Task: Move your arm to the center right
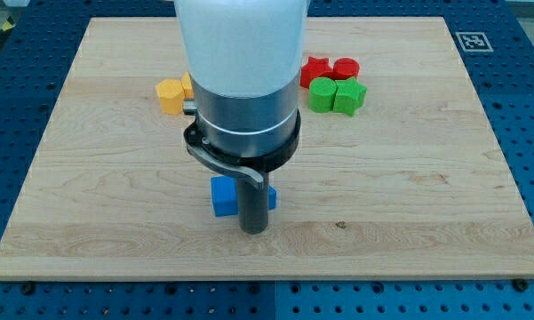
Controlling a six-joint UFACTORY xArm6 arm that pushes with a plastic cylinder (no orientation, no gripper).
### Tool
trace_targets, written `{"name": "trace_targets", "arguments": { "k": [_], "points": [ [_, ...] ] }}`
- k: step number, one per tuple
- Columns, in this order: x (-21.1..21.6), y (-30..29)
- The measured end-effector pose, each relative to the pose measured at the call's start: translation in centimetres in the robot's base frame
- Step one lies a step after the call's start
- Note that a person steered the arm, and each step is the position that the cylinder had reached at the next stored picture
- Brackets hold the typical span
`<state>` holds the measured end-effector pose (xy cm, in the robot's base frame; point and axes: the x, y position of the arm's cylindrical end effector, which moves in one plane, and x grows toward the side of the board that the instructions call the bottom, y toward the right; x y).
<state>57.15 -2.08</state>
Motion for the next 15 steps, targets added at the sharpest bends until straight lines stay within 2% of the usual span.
{"name": "trace_targets", "arguments": {
  "k": [2, 6, 9, 11, 13, 14, 15],
  "points": [
    [4.2, 0.8],
    [4.7, 2.8],
    [3.8, 11.4],
    [1.0, 15.3],
    [-5.5, 18.1],
    [-10.0, 18.7],
    [-12.4, 18.8]
  ]
}}
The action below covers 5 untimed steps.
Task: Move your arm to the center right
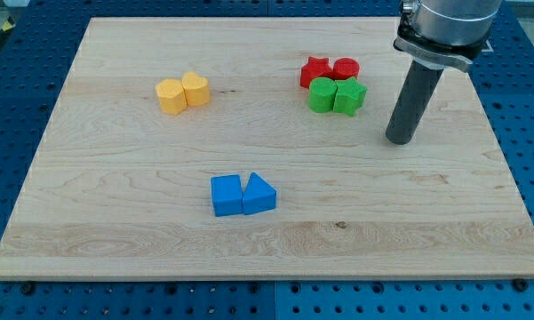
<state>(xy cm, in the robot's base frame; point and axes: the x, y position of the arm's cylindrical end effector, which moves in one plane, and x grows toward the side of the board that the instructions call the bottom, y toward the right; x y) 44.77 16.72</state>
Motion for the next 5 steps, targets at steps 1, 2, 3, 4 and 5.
{"name": "trace_targets", "arguments": {
  "k": [1, 2, 3, 4, 5],
  "points": [
    [0.0, 0.0],
    [0.0, 0.4],
    [-0.1, 2.3],
    [-1.8, 3.7],
    [-3.8, 4.7]
  ]
}}
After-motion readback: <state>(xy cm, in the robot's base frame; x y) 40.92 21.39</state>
